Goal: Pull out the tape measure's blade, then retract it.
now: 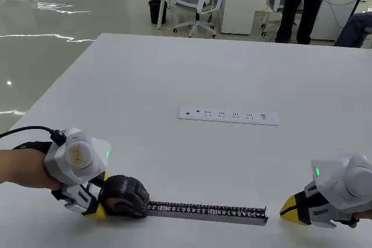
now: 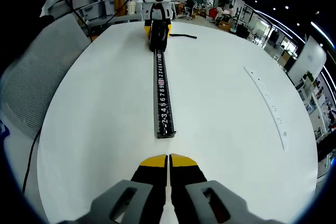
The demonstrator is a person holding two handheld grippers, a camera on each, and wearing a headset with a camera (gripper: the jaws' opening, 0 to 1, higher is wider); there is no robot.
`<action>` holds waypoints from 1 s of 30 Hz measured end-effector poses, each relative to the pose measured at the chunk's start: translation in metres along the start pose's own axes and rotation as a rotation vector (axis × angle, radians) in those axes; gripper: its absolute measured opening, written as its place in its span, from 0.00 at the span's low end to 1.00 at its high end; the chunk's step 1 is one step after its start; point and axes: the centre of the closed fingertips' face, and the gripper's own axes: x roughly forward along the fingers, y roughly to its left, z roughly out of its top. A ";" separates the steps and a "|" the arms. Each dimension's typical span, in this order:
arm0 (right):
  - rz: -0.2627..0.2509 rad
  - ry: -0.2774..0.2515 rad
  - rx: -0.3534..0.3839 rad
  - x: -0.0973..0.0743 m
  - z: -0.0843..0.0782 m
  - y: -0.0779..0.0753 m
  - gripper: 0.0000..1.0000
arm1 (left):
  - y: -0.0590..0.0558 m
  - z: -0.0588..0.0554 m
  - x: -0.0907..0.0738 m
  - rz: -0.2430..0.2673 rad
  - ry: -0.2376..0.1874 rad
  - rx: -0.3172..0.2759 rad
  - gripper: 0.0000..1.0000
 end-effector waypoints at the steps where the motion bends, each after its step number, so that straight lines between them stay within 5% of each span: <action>1: -0.006 -0.004 0.003 -0.002 0.001 0.000 0.01 | -0.001 0.000 -0.001 0.002 -0.001 0.000 0.32; 9: -0.060 -0.004 0.053 -0.012 0.004 0.006 0.11 | -0.010 0.001 -0.013 0.031 -0.041 -0.058 0.38; 16: -0.100 -0.013 0.113 -0.019 0.004 0.015 0.18 | -0.017 -0.002 -0.022 0.075 -0.089 -0.168 0.48; 22: -0.141 -0.014 0.159 -0.023 0.005 0.024 0.22 | -0.029 0.000 -0.033 0.114 -0.156 -0.270 0.53; 30: -0.182 -0.032 0.232 -0.026 0.009 0.038 0.27 | -0.048 -0.005 -0.042 0.159 -0.185 -0.363 0.60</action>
